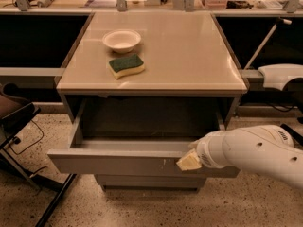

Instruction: Open top drawer

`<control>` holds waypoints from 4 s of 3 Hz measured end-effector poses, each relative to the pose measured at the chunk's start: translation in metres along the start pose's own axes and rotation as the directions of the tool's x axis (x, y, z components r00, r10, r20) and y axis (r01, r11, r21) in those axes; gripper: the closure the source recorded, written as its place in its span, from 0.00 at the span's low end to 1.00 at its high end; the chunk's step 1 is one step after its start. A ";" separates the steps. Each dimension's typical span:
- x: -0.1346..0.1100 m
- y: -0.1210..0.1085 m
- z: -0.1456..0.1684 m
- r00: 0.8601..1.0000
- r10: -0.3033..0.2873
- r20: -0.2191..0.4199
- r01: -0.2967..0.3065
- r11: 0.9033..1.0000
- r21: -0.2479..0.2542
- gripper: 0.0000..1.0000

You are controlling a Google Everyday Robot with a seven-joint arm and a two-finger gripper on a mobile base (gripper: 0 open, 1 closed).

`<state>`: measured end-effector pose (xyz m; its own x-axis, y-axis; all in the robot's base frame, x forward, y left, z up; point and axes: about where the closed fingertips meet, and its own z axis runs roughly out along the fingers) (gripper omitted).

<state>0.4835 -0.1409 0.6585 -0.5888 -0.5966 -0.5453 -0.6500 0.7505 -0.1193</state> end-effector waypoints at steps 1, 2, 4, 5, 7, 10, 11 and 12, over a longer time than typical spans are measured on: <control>0.009 0.006 -0.005 1.000 0.012 -0.004 -0.012 1.000 0.001 1.00; 0.008 0.006 -0.007 1.000 0.012 -0.004 -0.012 1.000 0.001 1.00; 0.017 0.014 -0.014 1.000 0.026 -0.009 -0.026 1.000 0.002 1.00; 0.026 0.020 -0.018 0.999 0.040 -0.014 -0.040 0.999 0.003 1.00; 0.034 0.028 -0.024 0.998 0.052 -0.018 -0.052 0.999 0.004 1.00; 0.033 0.035 -0.035 0.999 0.042 0.001 -0.042 0.999 0.019 0.83; 0.033 0.035 -0.035 0.999 0.042 0.002 -0.042 0.999 0.019 0.59; 0.033 0.035 -0.035 0.999 0.042 0.002 -0.042 0.999 0.019 0.36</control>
Offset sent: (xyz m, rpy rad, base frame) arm -0.4052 -0.1322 -0.0726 0.0877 0.1880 -0.3384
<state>0.4246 -0.1443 0.6650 -0.6146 -0.5644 -0.5511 -0.6158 0.7799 -0.1121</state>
